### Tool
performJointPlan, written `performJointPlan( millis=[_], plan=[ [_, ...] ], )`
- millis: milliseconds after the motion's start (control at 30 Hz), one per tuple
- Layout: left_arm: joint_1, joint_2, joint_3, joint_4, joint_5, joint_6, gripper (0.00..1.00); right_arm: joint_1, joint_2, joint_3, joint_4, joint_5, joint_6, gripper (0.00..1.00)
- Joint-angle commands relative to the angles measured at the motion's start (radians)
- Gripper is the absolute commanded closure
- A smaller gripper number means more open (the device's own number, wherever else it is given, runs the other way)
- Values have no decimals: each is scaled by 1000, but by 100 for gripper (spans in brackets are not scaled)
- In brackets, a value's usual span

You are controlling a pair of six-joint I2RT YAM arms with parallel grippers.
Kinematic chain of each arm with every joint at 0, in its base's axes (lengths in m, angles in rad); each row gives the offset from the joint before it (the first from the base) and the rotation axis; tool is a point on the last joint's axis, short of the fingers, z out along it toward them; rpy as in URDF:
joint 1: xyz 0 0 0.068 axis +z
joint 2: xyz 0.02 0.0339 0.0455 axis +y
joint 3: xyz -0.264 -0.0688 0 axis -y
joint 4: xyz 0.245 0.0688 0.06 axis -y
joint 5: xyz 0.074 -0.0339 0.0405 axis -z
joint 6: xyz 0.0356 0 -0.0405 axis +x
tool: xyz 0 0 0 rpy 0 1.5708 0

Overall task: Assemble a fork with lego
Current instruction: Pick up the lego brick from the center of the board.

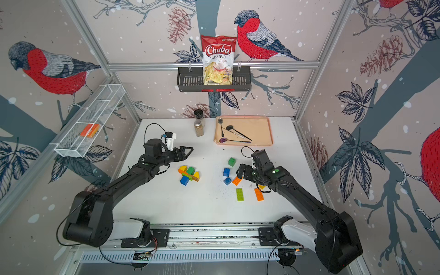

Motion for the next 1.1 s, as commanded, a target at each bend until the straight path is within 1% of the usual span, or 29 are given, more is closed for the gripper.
performJointPlan(
  millis=[0, 67, 100, 133, 200, 233, 300, 400, 500, 733, 900, 1000, 1067],
  plan=[
    [4, 9, 1, 41, 7, 0, 21, -4, 10, -27, 106, -37, 65, 15],
    [4, 12, -2, 49, 10, -1, 21, -1, 35, -37, 123, -21, 105, 24],
    [3, 12, -5, 53, 11, -4, 21, -1, 55, -43, 129, -13, 123, 26],
    [5, 12, -5, 53, 12, -4, 21, -2, 74, -44, 128, -7, 139, 25],
    [5, 13, -5, 57, 12, -3, 21, 5, 120, -37, 134, -5, 163, 18],
    [5, 14, -5, 58, 12, -1, 21, 9, 133, -33, 141, -17, 171, 17],
    [7, 16, -6, 62, 17, 2, 21, 12, 203, -23, 163, -50, 185, 23],
    [10, 13, -14, 72, 17, -2, 21, 13, 280, 0, 173, -62, 212, 30],
    [17, 15, -15, 71, 18, 2, 21, 33, 342, 36, 166, -50, 237, 33],
    [28, 34, -14, 76, 23, -1, 21, 87, 480, 136, 89, 34, 261, 32],
    [31, 36, -14, 73, 28, -4, 21, 125, 573, 246, -44, 151, 218, 32],
    [33, 37, -13, 73, 30, -3, 21, 143, 616, 289, -89, 196, 177, 38],
    [33, 38, -11, 68, 31, -3, 21, 160, 650, 317, -123, 227, 143, 45]
  ],
)
